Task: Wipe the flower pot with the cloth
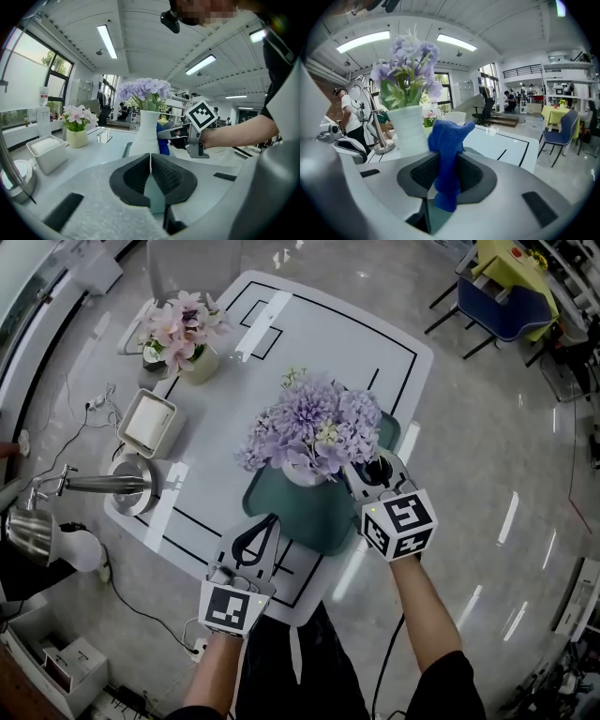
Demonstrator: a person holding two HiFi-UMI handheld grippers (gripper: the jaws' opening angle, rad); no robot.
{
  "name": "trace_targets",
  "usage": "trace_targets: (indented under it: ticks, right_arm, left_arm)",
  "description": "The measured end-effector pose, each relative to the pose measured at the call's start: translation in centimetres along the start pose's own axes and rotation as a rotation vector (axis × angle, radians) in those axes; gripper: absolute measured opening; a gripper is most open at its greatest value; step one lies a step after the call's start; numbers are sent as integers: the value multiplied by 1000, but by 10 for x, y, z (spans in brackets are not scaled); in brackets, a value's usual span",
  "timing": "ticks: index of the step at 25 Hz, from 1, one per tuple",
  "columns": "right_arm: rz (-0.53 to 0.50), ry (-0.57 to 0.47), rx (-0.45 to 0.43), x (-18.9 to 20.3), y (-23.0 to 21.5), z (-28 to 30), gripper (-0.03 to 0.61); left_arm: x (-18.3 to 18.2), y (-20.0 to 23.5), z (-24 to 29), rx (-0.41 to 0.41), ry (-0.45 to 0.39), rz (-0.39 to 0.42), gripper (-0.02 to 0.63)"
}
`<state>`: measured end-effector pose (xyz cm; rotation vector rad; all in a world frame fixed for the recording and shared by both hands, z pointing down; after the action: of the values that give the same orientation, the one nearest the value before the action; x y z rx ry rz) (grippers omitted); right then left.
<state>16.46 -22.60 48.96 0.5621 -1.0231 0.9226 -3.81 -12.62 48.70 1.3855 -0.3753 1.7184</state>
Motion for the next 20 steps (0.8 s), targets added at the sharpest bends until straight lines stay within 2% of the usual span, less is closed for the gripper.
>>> trace_targets:
  ticks: [9, 13, 17, 20]
  right_arm:
    - [35, 107, 45, 40, -14, 7, 98]
    - [61, 41, 100, 28, -10, -17, 98]
    - [92, -67, 86, 1, 13, -46, 98]
    - [77, -70, 67, -2, 33, -48, 98]
  left_arm:
    - [8, -1, -6, -15, 11, -25, 15]
    - [11, -7, -10, -9, 13, -27, 15]
    - [12, -14, -13, -2, 8, -33, 15]
    - [14, -18, -16, 2, 4, -32, 15]
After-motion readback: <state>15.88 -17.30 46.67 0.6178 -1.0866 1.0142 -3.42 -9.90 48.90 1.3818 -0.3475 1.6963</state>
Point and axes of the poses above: the fingertips, and each gripper's own axes: z forward along the fingers, y to its left, x out of its underside, the point moved 7 cm from there along -z, backward along the fingers, and after that the axes turned 7 degrees about -z, right-handed, at the moved point
